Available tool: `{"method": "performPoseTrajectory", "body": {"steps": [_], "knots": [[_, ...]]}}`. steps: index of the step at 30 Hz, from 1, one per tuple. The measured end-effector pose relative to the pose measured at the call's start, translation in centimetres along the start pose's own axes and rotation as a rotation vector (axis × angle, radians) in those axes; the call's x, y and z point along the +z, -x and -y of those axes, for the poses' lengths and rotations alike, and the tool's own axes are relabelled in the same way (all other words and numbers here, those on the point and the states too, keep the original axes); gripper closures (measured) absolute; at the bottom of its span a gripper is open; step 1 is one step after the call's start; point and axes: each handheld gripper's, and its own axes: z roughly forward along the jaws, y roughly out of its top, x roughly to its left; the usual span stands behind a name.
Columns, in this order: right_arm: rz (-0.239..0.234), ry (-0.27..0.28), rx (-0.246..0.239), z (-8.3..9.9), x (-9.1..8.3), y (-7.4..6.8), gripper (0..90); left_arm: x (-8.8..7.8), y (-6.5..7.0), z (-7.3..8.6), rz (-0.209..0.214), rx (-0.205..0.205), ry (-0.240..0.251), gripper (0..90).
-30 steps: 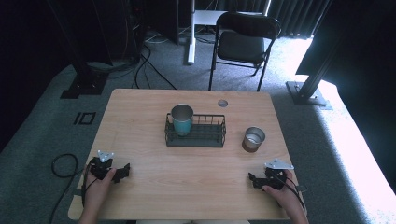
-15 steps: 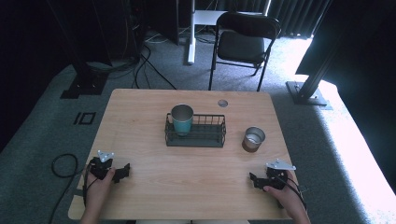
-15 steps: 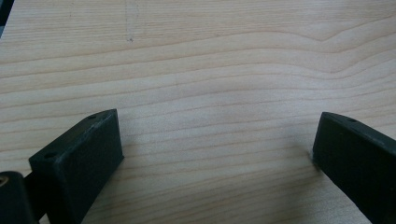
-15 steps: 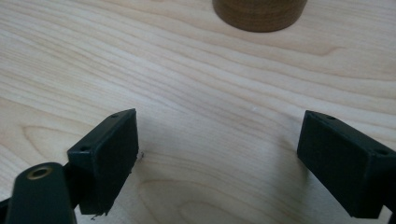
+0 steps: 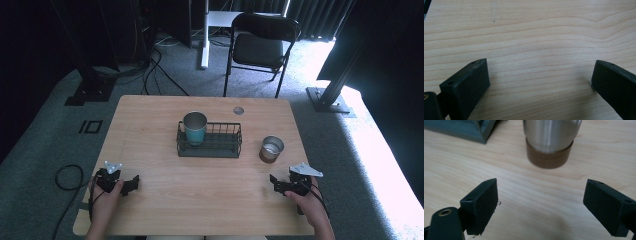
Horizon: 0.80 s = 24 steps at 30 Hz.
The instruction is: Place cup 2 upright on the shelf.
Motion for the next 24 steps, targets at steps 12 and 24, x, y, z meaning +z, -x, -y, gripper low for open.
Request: {"method": "performPoseTrajectory", "body": {"steps": [12, 24], "knots": [[0.007, 0.093, 0.002, -1.5, 0.6, 0.5, 12.2, 0.0, 0.0, 0.0, 0.0, 0.0, 0.0, 2.4], [0.02, 0.12, 0.007, -2.8, 1.7, 0.9, 11.6, 0.0, 0.0, 0.0, 0.0, 0.0, -0.001, 2.3]]}}
